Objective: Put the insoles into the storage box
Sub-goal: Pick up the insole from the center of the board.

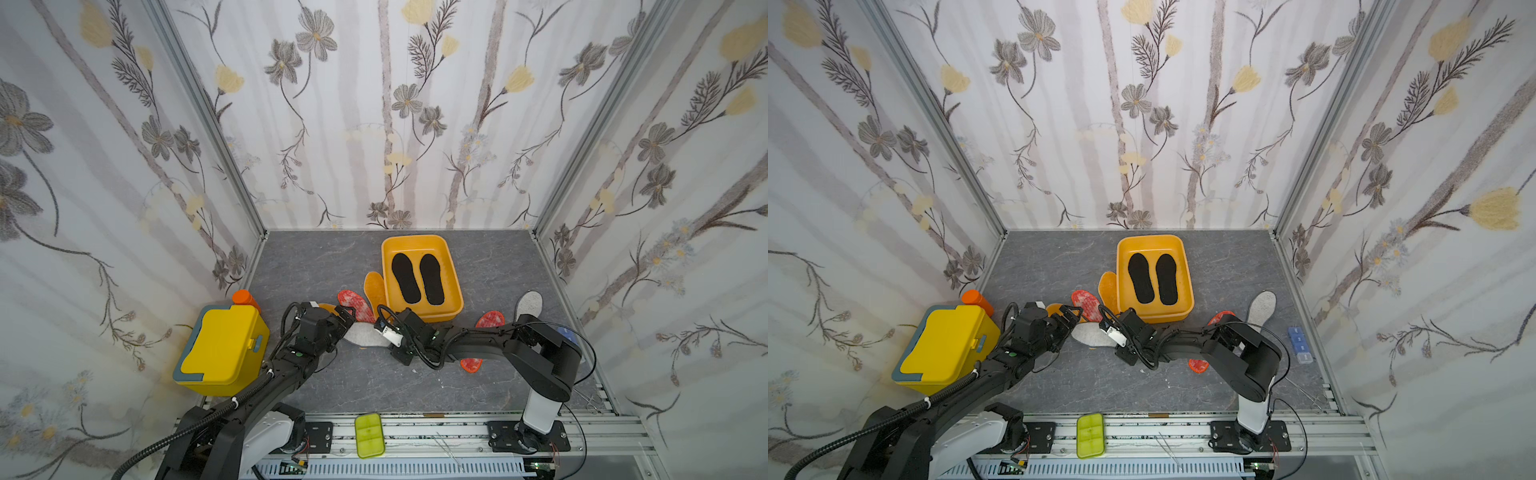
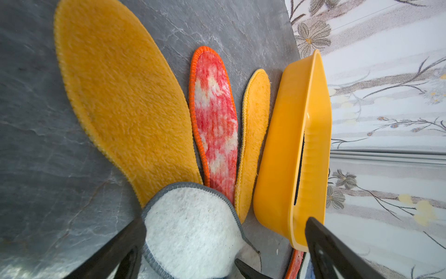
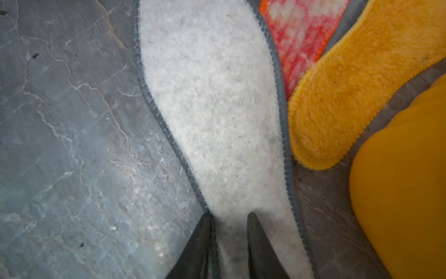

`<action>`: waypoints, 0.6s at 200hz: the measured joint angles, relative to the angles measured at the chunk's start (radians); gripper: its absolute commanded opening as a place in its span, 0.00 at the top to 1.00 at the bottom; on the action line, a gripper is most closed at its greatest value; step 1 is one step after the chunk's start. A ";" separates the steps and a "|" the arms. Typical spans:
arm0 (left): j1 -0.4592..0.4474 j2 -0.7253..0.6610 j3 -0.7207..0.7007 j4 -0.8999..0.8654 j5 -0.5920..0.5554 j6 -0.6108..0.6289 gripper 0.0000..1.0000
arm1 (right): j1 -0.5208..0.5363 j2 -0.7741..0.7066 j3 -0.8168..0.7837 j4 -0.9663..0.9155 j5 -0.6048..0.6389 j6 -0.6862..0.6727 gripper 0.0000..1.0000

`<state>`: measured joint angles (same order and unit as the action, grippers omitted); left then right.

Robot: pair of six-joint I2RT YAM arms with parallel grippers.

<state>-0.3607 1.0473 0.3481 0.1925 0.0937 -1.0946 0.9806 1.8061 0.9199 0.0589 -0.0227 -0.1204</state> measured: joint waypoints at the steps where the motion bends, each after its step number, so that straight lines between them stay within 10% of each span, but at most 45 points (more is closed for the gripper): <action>1: 0.000 0.000 0.000 0.000 0.000 0.000 0.00 | 0.000 0.000 0.000 0.000 0.000 0.000 0.73; 120: 0.016 -0.037 -0.008 -0.011 -0.002 0.000 0.00 | 0.045 -0.029 -0.005 0.056 0.031 -0.001 0.58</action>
<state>-0.3450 1.0100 0.3397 0.1818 0.0921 -1.0943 1.0260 1.7775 0.9146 0.1146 0.0078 -0.1215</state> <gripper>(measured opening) 0.998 0.409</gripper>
